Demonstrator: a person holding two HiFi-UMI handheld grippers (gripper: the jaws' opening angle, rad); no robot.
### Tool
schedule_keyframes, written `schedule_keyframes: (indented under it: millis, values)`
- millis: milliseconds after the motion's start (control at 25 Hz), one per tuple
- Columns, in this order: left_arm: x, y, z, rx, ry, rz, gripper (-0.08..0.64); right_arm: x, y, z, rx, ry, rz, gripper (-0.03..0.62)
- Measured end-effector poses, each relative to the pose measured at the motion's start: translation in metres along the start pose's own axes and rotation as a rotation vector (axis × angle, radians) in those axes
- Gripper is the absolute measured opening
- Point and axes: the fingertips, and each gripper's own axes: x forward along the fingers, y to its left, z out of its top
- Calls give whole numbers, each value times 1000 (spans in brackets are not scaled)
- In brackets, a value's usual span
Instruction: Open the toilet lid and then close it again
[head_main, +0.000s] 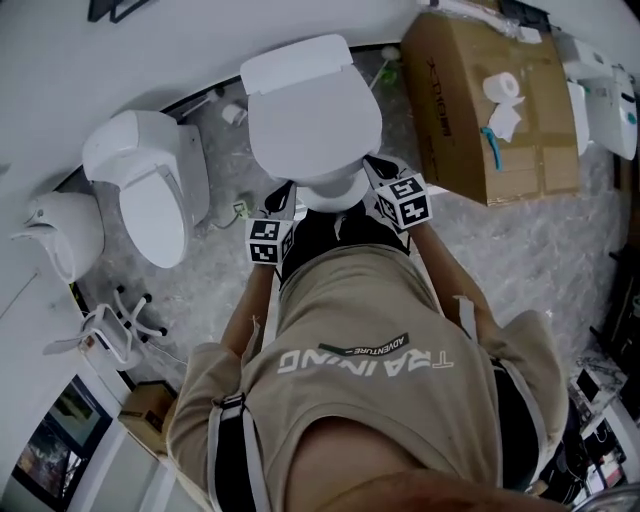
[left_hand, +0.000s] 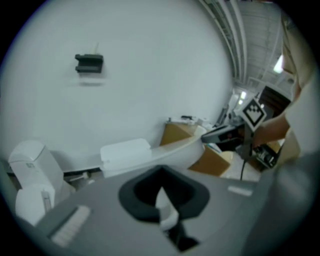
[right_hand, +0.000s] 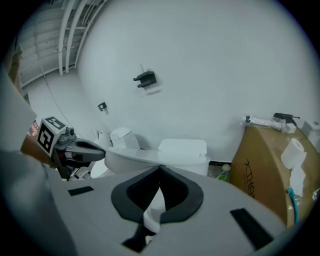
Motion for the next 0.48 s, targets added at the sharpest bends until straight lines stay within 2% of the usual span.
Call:
schedule_keyframes:
  millis: [200,480]
  values:
    - [-4,10,28,28,-62,-91,5,-1,-3,29,7,-21,-76,14]
    - [-1,20,62,81,-100,-207,5,1,-14,62,29,-37,-75,14]
